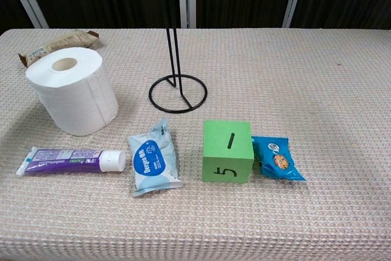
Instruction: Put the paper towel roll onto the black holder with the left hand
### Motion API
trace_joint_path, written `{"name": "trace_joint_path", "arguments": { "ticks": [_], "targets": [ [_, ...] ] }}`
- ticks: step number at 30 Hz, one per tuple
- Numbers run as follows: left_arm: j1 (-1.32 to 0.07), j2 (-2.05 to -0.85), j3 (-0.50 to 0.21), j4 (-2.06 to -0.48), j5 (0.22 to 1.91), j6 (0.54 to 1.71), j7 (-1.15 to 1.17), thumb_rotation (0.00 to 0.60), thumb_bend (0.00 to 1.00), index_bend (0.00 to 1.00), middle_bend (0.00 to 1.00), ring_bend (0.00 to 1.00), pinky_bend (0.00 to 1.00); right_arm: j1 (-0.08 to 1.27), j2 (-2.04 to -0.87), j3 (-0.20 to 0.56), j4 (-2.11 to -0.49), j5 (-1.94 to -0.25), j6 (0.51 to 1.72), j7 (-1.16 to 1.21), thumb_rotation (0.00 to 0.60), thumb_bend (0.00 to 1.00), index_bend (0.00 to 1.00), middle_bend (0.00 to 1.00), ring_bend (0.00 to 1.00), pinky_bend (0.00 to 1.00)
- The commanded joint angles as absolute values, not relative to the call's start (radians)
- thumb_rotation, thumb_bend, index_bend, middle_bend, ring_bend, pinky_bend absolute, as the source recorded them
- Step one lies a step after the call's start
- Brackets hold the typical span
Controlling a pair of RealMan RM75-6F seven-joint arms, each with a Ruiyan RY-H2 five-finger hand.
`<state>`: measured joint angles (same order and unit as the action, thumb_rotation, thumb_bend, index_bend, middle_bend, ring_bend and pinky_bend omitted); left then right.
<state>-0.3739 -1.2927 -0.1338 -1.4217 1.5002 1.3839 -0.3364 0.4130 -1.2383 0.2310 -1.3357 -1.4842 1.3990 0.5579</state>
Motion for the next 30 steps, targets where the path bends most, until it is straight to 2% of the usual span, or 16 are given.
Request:
{"name": "trace_joint_path", "arguments": {
  "ticks": [1,9,13,17,21,23,27,30],
  "targets": [
    [-0.371,-1.292,-0.132,-1.422,1.500,1.385,-0.338,0.309,0.16,0.03,0.00,0.03,0.20,0.411,-1.235,0.231,-1.339,-1.485,1.402,0.559,0.600,0.37,0.00,0.00,0.00,0.00],
    [-0.369,-1.292,-0.127,-1.422,1.508,1.387,-0.351,0.301,0.15,0.03,0.00,0.03,0.20,0.401,-1.229,0.228,-1.349,-1.482,1.409,0.559,0.600,0.37,0.00,0.00,0.00,0.00],
    [-0.365,-1.325,-0.126,-1.406,1.528,1.420,-0.354,0.254,0.11,0.03,0.00,0.03,0.19,0.390,-1.226,0.222,-1.341,-1.479,1.412,0.563,0.600,0.37,0.00,0.00,0.00,0.00],
    [-0.364,-1.357,-0.103,-1.378,1.523,1.392,-0.349,0.242,0.10,0.03,0.01,0.03,0.19,0.377,-1.228,0.216,-1.325,-1.472,1.417,0.574,0.600,0.37,0.00,0.00,0.00,0.00],
    [-0.346,-1.400,-0.089,-1.327,1.471,1.350,-0.371,0.129,0.06,0.01,0.01,0.02,0.19,0.361,-1.232,0.204,-1.301,-1.474,1.424,0.584,0.600,0.37,0.00,0.00,0.00,0.00],
    [-0.335,-1.435,-0.077,-1.266,1.446,1.326,-0.388,0.100,0.04,0.00,0.01,0.02,0.18,0.353,-1.237,0.198,-1.282,-1.477,1.432,0.593,0.600,0.37,0.00,0.00,0.00,0.00],
    [-0.318,-1.508,-0.058,-1.165,1.444,1.312,-0.475,0.099,0.04,0.00,0.01,0.02,0.18,0.340,-1.248,0.195,-1.246,-1.467,1.433,0.620,0.600,0.37,0.00,0.00,0.00,0.00],
    [-0.311,-1.592,-0.062,-1.048,1.480,1.380,-0.480,0.131,0.04,0.00,0.01,0.00,0.18,0.340,-1.251,0.204,-1.236,-1.454,1.427,0.641,0.600,0.37,0.00,0.00,0.00,0.00]
  ]
}}
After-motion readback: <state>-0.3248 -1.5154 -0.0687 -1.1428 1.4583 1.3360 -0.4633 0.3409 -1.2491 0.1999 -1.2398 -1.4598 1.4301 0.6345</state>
